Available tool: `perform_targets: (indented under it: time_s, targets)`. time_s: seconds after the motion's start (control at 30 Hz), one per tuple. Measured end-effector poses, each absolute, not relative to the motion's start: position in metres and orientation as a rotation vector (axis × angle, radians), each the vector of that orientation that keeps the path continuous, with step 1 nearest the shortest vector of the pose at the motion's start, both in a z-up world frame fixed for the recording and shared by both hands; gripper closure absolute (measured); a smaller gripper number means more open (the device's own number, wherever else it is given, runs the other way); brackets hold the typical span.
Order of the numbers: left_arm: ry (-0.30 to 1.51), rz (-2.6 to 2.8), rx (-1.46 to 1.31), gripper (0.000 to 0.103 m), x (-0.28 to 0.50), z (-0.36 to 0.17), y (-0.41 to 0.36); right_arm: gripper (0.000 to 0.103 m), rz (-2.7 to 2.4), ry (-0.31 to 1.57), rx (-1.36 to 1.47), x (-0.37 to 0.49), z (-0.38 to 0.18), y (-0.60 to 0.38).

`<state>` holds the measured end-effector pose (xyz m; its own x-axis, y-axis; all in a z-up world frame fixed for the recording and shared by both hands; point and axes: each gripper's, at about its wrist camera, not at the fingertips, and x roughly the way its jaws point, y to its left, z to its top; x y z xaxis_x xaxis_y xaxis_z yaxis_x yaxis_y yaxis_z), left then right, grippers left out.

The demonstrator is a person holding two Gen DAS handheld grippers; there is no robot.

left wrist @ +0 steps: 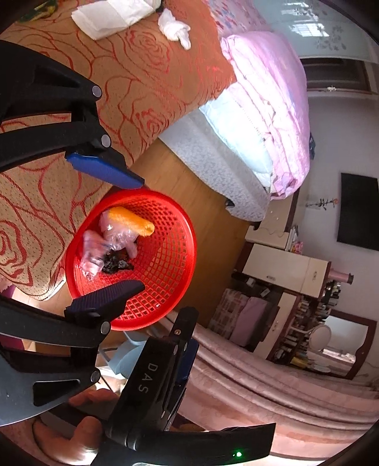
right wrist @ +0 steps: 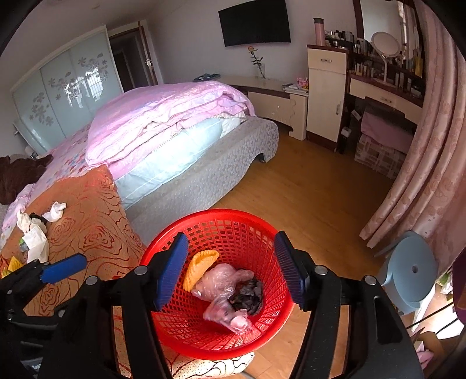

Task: Collect trash
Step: 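Carry both items over the red wastebasket and open both tools to drop them, then move both tools back over the bed toward the remaining trash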

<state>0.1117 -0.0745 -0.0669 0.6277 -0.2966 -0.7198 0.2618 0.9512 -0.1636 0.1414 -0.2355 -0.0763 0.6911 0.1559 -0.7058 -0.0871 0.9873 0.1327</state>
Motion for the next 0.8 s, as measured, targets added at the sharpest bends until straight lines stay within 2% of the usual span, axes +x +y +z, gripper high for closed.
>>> perform_targets:
  time_s: [0.17, 0.43, 0.67, 0.73, 0.8]
  targets:
    - [0.804, -0.287, -0.036, 0.039, 0.106, -0.060, -0.071, 0.043, 0.136, 0.768, 0.073, 0.136, -0.072, -0.233]
    - [0.718, -0.187, -0.004, 0.028, 0.084, -0.048, -0.060, 0.043, 0.179, 0.734, 0.047, 0.131, -0.067, -0.221]
    - [0.667, -0.115, 0.026, 0.022, 0.067, -0.041, -0.047, 0.042, 0.236, 0.698, 0.029, 0.122, -0.060, -0.209]
    - [0.656, -0.102, 0.033, 0.021, 0.062, -0.039, -0.044, 0.041, 0.251, 0.692, 0.024, 0.119, -0.059, -0.205]
    - [0.649, -0.092, 0.037, 0.021, 0.059, -0.037, -0.041, 0.034, 0.260, 0.686, 0.025, 0.116, -0.058, -0.200]
